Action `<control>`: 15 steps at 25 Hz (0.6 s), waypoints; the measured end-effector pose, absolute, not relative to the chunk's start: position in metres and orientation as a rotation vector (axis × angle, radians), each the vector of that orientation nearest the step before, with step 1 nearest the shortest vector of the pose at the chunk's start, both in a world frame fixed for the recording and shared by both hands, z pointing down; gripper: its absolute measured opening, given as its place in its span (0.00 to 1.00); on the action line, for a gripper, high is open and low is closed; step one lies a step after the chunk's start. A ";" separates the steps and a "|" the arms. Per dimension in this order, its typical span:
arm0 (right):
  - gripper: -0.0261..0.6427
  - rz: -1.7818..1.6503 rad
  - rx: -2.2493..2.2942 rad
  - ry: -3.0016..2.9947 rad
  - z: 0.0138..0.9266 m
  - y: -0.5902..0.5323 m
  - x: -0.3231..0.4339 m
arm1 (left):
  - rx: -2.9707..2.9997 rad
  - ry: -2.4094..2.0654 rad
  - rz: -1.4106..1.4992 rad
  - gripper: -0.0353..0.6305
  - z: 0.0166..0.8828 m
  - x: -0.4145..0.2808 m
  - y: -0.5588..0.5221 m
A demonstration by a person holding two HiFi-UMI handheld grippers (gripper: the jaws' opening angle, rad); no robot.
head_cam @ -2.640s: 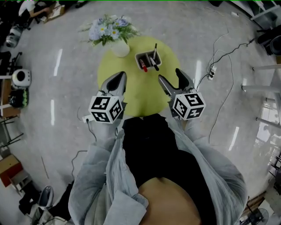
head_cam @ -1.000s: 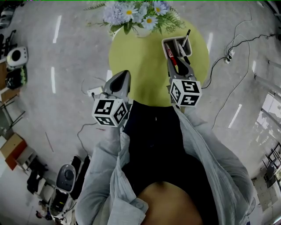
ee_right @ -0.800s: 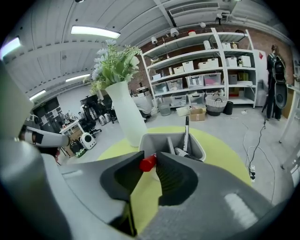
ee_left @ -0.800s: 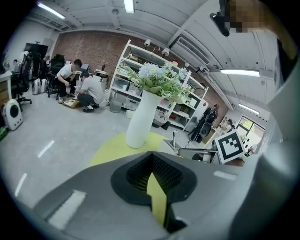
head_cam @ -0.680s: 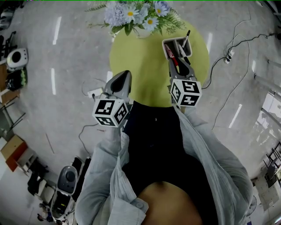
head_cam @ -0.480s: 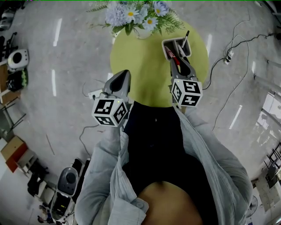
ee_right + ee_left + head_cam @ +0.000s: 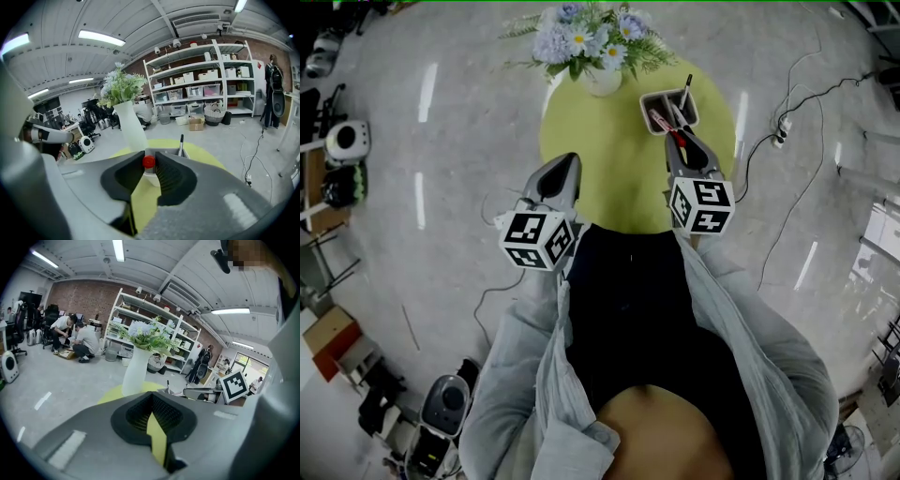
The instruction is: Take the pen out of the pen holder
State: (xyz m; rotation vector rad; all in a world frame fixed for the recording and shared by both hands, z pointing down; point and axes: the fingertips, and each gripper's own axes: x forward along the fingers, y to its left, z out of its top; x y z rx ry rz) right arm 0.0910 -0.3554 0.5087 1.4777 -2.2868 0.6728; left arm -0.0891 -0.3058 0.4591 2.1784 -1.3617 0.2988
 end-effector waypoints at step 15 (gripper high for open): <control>0.14 0.548 1.496 -2.388 0.448 -0.342 0.105 | 2.348 -1.328 0.265 0.08 0.422 -0.080 -0.318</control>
